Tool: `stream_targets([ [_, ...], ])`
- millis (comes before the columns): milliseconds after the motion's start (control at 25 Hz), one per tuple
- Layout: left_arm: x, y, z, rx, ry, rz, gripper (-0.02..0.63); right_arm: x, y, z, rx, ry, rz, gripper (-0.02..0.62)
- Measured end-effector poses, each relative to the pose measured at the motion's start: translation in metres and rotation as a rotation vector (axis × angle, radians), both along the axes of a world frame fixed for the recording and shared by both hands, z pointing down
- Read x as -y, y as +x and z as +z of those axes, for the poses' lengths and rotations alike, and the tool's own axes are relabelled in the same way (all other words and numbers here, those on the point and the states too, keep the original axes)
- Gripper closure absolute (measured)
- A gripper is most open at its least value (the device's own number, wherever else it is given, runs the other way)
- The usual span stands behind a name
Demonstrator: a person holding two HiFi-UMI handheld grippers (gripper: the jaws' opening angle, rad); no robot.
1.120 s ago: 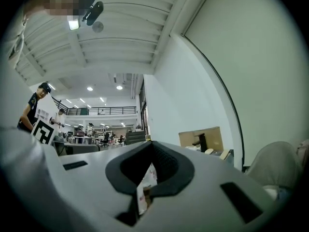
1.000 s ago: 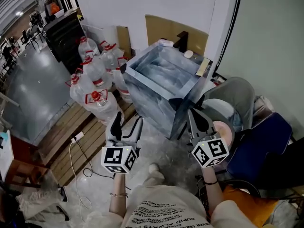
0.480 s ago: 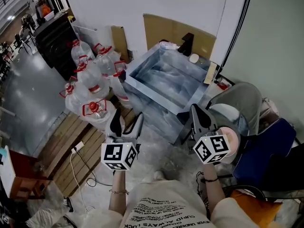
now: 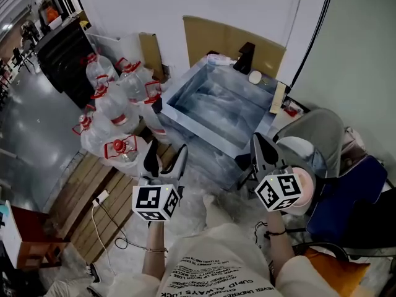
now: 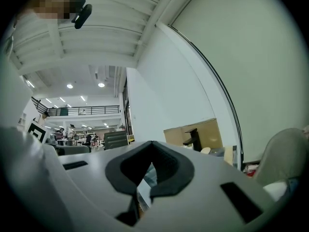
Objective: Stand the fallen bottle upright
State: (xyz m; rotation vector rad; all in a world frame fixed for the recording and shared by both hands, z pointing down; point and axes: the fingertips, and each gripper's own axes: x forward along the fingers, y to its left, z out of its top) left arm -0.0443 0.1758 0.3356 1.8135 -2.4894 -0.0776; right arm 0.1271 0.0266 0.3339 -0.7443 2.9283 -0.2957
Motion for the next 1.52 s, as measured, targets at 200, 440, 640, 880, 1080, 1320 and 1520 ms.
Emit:
stream_targets([
  [200, 0.02, -0.025, 0.006, -0.007, 0.006, 0.01, 0.273, 0.016, -0.02, 0.009, 0.0, -0.005, 0.013, 0.592],
  [440, 0.068, -0.059, 0.014, -0.014, 0.003, 0.049, 0.273, 0.054, -0.055, 0.018, 0.001, -0.019, 0.04, 0.592],
  [640, 0.114, -0.089, 0.017, -0.027, -0.015, 0.097, 0.273, 0.09, -0.093, 0.022, -0.012, -0.039, 0.058, 0.592],
  [880, 0.17, -0.122, 0.019, -0.037, -0.042, 0.167, 0.273, 0.134, -0.135, 0.028, -0.021, -0.073, 0.091, 0.592],
  [1080, 0.211, -0.143, 0.017, -0.04, -0.043, 0.214, 0.273, 0.166, -0.16, 0.029, -0.029, -0.086, 0.11, 0.592],
  [1320, 0.245, -0.16, 0.017, -0.026, -0.056, 0.247, 0.273, 0.183, -0.178, 0.034, -0.032, -0.099, 0.119, 0.592],
  [1520, 0.273, -0.165, 0.019, -0.013, -0.084, 0.304, 0.273, 0.195, -0.183, 0.041, -0.042, -0.114, 0.145, 0.592],
])
